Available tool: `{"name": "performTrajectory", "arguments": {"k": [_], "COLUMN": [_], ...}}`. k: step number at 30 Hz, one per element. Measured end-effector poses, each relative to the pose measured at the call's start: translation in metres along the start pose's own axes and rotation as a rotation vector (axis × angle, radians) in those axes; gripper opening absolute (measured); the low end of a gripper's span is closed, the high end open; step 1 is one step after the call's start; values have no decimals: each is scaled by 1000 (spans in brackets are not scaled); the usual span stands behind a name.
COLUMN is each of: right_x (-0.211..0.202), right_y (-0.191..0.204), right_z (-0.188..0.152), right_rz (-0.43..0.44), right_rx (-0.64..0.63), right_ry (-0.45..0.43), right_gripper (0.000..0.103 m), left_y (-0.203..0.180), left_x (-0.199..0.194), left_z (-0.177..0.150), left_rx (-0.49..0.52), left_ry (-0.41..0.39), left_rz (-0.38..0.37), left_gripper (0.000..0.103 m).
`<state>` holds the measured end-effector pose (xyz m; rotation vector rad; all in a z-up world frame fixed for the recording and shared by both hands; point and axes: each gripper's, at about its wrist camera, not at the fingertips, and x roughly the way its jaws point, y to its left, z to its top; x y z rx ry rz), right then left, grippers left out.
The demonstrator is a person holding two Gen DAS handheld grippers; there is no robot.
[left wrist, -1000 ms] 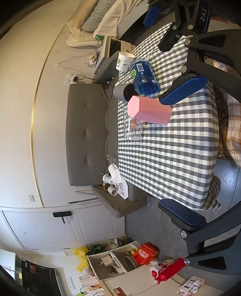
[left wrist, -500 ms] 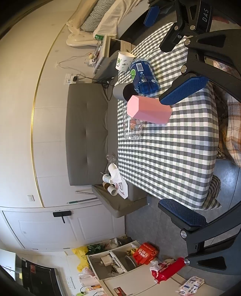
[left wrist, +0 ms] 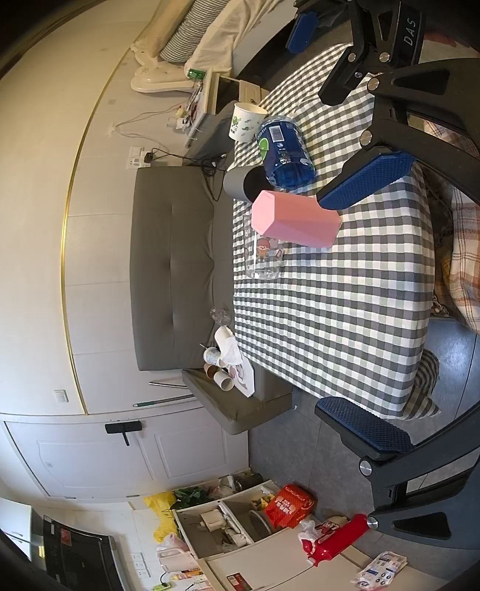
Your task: Flip cup upside down
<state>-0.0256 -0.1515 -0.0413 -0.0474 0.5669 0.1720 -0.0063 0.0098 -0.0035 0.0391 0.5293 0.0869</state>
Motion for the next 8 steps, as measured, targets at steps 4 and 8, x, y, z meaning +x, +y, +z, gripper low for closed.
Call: {"name": "performTrajectory", "arguments": {"k": [4,8], "right_x": [1,2], "right_y": [0,1], "right_z": [-1,-3], "right_rz": [-1,-2], "right_rx": [-2,-6], "right_ry": [5,8], "right_gripper": [103,103], "left_y": [1,2], "left_x": [0,0], "left_z": [-1,-2], "left_rx": [2,6], "left_ry": [0,-3], "left_rz": [3,6], "left_gripper": [103,103]}}
